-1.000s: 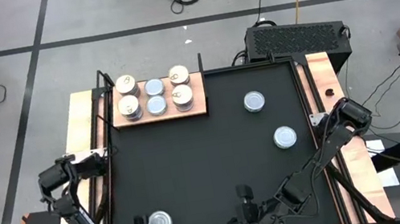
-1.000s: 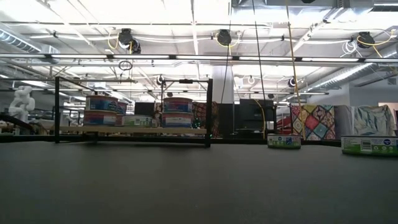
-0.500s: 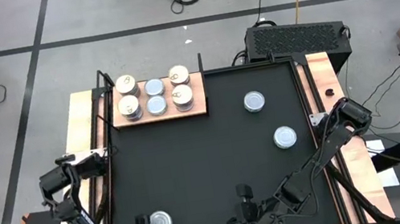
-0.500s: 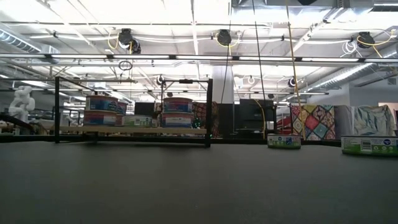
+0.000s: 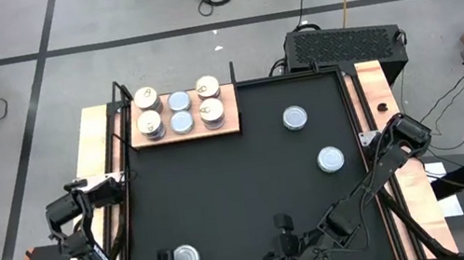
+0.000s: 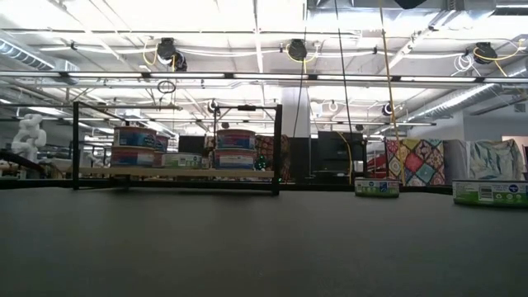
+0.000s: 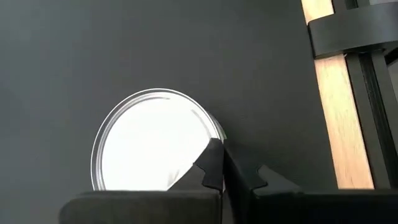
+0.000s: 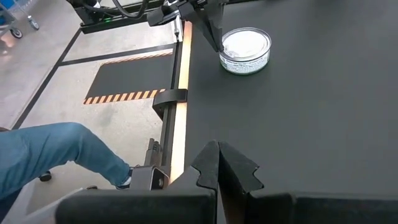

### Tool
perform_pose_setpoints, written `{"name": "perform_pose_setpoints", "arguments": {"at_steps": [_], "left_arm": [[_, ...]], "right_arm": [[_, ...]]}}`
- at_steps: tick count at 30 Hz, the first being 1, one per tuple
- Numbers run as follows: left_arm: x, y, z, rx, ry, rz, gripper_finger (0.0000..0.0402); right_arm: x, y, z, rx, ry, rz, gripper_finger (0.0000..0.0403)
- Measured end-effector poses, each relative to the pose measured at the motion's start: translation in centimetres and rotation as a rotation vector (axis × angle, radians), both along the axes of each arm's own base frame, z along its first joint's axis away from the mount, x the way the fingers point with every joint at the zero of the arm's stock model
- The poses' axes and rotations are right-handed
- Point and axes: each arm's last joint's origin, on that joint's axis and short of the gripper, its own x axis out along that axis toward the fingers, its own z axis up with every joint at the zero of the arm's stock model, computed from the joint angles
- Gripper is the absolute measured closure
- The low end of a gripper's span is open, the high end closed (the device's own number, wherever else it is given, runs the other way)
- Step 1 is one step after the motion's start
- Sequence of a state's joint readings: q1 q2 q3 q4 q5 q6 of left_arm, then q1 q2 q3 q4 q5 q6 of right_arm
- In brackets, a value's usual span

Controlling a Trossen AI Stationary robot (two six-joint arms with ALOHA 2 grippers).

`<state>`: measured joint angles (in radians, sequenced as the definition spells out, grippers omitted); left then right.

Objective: Stack canned seafood by type on shelf
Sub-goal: Stack the green tuna can on top of the green tuna can on the shelf

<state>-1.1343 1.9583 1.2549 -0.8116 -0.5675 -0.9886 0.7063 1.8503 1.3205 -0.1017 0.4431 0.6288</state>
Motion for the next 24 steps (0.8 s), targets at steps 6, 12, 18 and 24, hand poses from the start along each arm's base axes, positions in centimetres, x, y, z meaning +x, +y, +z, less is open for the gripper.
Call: {"name": "perform_pose_setpoints", "arguments": {"at_steps": [6, 12, 18, 24], "left_arm": [[0.5, 0.3, 0.4, 0.075, -0.011, 0.005, 0.0400], [1.9, 0.7, 2.1, 0.145, -0.001, -0.006, 0.0401], [4.0, 1.9, 2.7, 0.228, -0.023, -0.018, 0.0401], [5.4, 3.7, 3.5, 0.366, -0.045, -0.003, 0.0401]], "right_arm": [[0.0, 0.0, 0.0, 0.015, 0.005, -0.001, 0.0403], [0.0, 0.0, 0.0, -0.015, 0.001, 0.014, 0.0403], [0.1, -0.3, -0.1, -0.036, 0.009, 0.009, 0.0403], [-0.2, -0.5, -0.6, -0.066, 0.061, 0.002, 0.0403]]}}
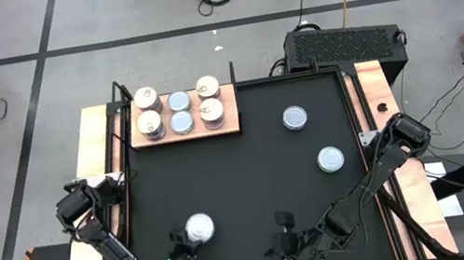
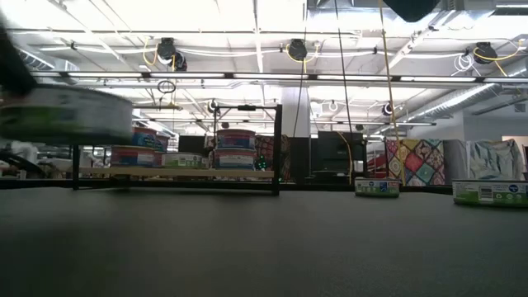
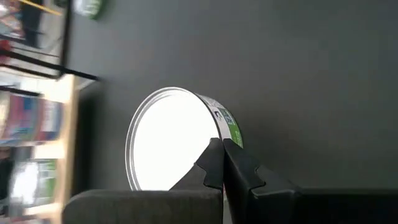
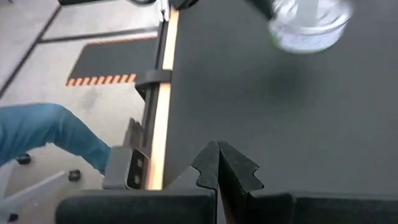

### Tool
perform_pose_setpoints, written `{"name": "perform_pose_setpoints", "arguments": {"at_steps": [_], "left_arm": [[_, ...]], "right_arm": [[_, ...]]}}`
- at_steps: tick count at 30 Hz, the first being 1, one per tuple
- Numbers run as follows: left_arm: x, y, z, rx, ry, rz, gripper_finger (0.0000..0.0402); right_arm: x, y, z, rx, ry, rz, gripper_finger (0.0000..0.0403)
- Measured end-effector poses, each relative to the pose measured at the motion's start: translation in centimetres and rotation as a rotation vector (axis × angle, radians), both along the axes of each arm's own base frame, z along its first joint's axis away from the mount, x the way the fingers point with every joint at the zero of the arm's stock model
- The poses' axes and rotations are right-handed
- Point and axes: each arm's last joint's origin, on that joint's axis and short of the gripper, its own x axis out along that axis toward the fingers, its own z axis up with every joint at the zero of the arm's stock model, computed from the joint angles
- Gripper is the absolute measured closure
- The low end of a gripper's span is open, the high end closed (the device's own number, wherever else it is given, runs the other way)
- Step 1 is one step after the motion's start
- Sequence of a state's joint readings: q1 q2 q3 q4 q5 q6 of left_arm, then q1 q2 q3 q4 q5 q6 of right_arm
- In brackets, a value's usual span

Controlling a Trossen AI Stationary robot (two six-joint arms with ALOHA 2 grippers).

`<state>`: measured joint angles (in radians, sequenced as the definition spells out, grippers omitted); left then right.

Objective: Stack canned seafood by type on shelf
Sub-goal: Stack the green tuna can on top of the green tuna can on the shelf

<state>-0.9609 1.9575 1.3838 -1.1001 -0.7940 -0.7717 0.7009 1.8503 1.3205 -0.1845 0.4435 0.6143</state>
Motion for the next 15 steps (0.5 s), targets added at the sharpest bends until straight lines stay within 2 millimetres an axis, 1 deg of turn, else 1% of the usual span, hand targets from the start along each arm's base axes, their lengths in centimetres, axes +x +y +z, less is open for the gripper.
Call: {"name": "perform_pose_setpoints", "arguments": {"at_steps": [3, 9, 12, 15], "left_arm": [[0.7, 1.3, 0.9, 0.035, -0.008, 0.030, 0.0401], [2.3, 4.5, 4.0, 0.059, -0.003, 0.047, 0.0401], [3.1, 7.1, 6.0, 0.075, 0.013, 0.061, 0.0401], [3.5, 10.2, 7.7, 0.083, 0.017, 0.082, 0.0401]], "right_arm": [[-0.2, -0.1, -0.2, -0.020, 0.026, -0.001, 0.0403], [-0.4, -0.5, -0.7, -0.076, 0.078, 0.005, 0.0403], [-0.5, -0.8, -0.9, -0.106, 0.100, 0.010, 0.0403], [-0.3, -1.1, -1.0, -0.138, 0.107, 0.024, 0.0403]]}}
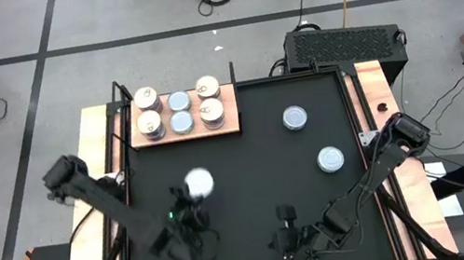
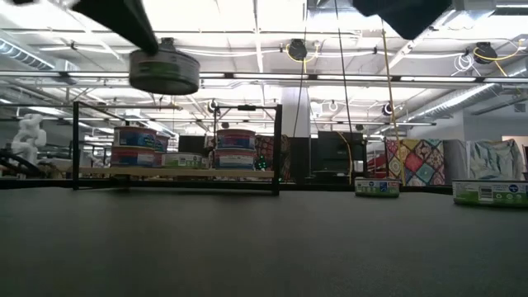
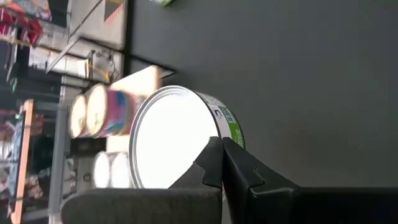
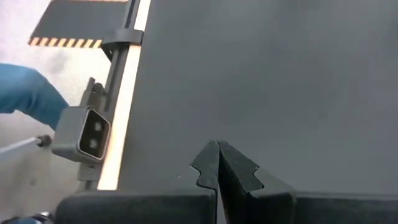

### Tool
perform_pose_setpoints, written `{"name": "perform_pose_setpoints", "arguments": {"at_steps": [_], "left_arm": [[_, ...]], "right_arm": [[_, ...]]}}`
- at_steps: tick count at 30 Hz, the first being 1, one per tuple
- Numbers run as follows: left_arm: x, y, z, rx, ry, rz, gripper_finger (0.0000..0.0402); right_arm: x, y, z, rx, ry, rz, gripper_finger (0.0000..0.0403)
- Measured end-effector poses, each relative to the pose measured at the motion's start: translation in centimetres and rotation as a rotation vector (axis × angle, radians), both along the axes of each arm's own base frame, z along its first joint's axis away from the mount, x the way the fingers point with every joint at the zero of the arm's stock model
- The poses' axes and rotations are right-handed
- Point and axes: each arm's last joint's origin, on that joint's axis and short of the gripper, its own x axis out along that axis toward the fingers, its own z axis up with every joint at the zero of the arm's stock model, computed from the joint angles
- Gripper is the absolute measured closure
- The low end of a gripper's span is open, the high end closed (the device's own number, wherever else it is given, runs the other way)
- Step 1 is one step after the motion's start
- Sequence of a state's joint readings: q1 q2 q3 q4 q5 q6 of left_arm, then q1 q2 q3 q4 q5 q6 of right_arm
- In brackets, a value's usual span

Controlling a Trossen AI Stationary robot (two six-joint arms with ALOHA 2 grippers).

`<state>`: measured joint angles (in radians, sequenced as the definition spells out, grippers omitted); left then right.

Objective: Stack canned seafood by type on shelf
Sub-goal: Stack the green tuna can on top of the green tuna can on the shelf

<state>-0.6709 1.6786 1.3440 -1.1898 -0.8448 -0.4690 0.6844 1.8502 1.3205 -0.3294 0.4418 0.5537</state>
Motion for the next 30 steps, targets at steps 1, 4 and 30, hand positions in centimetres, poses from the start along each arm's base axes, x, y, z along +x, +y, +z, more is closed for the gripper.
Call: {"name": "perform_pose_setpoints", "arguments": {"at_steps": [1, 4, 30], "left_arm": [[0.0, 1.2, 0.5, -0.001, -0.002, 0.012, 0.0401], [-0.4, 4.9, 1.7, -0.011, -0.010, 0.055, 0.0401], [-1.2, 29.6, 2.1, -0.158, -0.094, 0.244, 0.0402]], "right_arm": [[0.1, -0.1, 0.1, -0.009, -0.001, 0.010, 0.0403], [0.3, -0.8, 0.7, -0.041, -0.015, 0.030, 0.0403], [-3.8, -17.5, 1.4, 0.033, -0.141, 0.082, 0.0403]]}}
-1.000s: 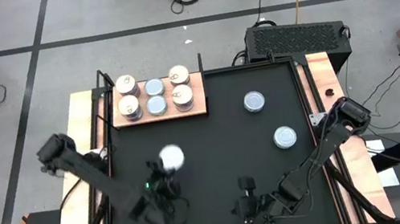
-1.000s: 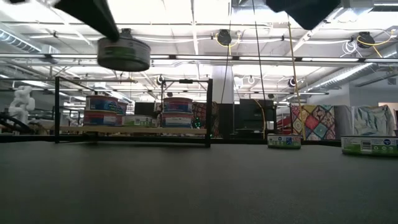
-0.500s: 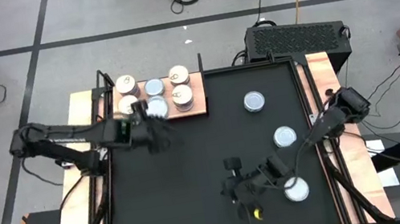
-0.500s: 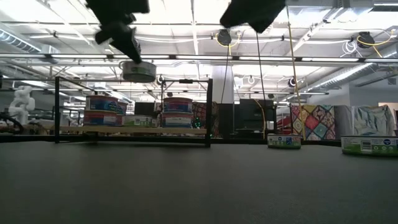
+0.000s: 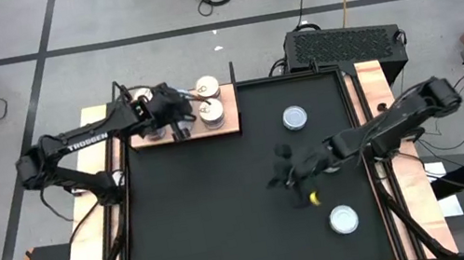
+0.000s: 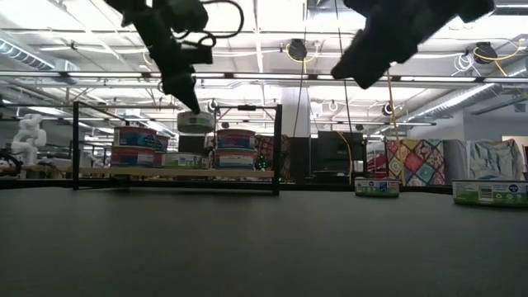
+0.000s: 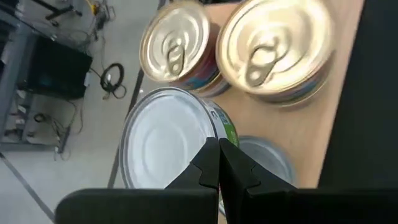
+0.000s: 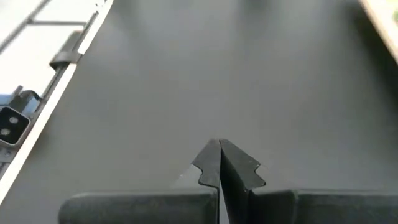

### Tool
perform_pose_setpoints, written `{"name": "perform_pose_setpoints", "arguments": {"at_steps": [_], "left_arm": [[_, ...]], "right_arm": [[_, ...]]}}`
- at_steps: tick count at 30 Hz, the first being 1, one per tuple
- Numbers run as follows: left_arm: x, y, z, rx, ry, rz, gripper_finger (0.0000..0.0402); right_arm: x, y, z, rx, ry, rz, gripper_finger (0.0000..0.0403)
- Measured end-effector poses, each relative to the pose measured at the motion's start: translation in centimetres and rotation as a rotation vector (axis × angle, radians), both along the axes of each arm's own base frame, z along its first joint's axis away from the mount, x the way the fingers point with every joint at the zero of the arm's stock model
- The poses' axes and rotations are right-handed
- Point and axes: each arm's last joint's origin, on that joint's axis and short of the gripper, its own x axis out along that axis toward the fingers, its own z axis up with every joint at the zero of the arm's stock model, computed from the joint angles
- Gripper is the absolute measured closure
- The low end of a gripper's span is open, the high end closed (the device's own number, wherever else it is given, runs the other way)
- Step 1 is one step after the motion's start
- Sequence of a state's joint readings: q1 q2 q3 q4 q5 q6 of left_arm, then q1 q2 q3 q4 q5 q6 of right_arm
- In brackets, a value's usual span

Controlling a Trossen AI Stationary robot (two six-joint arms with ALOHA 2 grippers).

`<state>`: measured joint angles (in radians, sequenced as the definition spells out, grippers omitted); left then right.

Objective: Stack canned seafood by type on shelf
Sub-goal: Stack the green tuna can on top of the green tuna can on the shelf

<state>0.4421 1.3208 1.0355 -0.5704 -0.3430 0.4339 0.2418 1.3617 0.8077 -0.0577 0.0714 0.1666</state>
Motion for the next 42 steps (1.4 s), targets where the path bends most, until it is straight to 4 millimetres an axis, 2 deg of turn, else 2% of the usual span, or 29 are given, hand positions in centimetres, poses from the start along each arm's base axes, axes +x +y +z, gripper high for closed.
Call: {"name": "perform_pose_setpoints", "arguments": {"at_steps": [7, 12, 17, 28, 42], "left_arm": [[0.2, 3.0, -1.8, -0.044, 0.025, 0.028, 0.0402], [0.7, 5.0, -3.2, -0.047, 0.031, 0.034, 0.0402], [0.2, 6.3, -4.0, -0.063, 0.060, 0.056, 0.0402], [-0.4, 7.0, -4.1, -0.085, 0.058, 0.067, 0.0402], [-0.7, 6.7, -4.4, -0.109, 0.106, 0.046, 0.0398]], "right_arm": [[-3.3, -3.2, -0.2, 0.010, -0.059, -0.042, 0.0403], [-3.9, -4.2, 0.2, -0.017, -0.075, -0.055, 0.0403], [-3.9, -5.0, 0.1, -0.009, -0.065, -0.011, 0.0403], [-4.1, -6.7, -0.2, -0.035, -0.030, -0.066, 0.0403], [-4.1, -6.8, -0.2, 0.023, -0.026, -0.055, 0.0403]]}}
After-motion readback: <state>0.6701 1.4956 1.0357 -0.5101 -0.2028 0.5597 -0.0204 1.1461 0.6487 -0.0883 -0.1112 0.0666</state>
